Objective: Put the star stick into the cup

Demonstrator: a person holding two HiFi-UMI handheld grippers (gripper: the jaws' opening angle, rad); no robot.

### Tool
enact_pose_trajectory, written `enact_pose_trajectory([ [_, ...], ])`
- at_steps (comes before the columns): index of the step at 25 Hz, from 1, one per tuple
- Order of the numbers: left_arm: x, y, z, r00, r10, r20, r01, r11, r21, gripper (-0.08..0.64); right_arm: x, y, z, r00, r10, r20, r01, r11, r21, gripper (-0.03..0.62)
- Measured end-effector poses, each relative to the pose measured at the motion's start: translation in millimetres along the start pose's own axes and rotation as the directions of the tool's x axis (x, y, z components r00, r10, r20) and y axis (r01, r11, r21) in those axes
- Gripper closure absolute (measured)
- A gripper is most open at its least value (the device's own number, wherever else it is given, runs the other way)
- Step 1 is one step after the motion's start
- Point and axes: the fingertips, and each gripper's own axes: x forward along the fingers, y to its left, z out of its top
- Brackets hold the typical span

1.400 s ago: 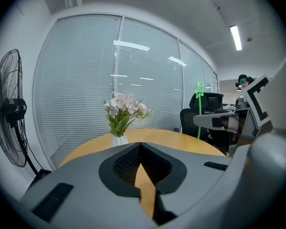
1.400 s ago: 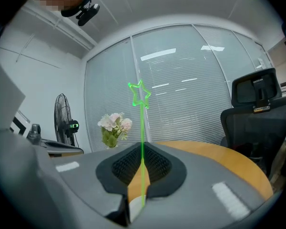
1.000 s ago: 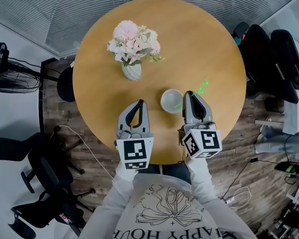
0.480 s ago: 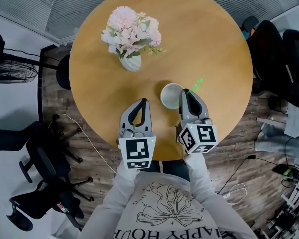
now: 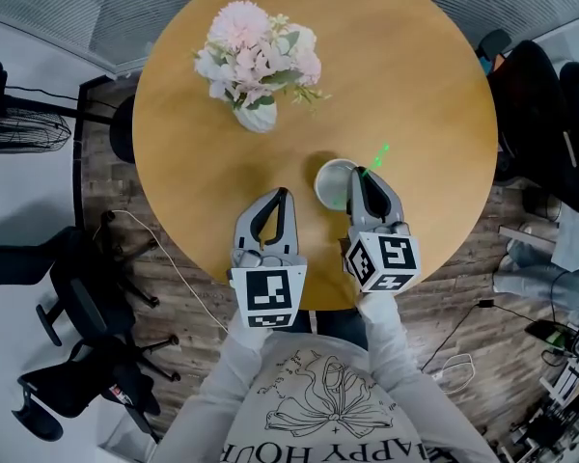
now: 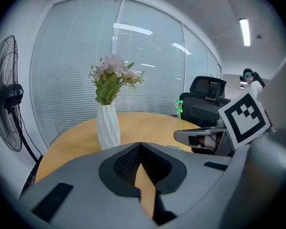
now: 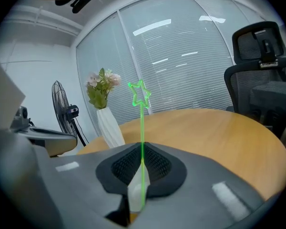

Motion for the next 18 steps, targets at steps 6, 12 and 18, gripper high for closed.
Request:
enact_pose_trajectory([
  [6, 4, -1, -2, 1.000, -0.004, -0.012, 0.004, 1.000, -0.007, 0.554, 6, -6, -5, 0.999, -0.038, -0.036, 0.035, 0.997, -0.069, 0.565],
  [12, 8, -1, -3, 1.000, -0.005, -0.021, 0.005, 1.000, -0.005, 0.554, 10, -8, -4, 0.996, -0.067, -0.054, 0.061, 0.992, -0.108, 0.557],
  [18, 12, -3, -3, 1.000, -0.012, -0.024, 0.011, 1.000, -0.012, 0.554, 14, -23, -8, 0.984, -0.163, -0.076, 0.150, 0.977, -0.153, 0.533],
])
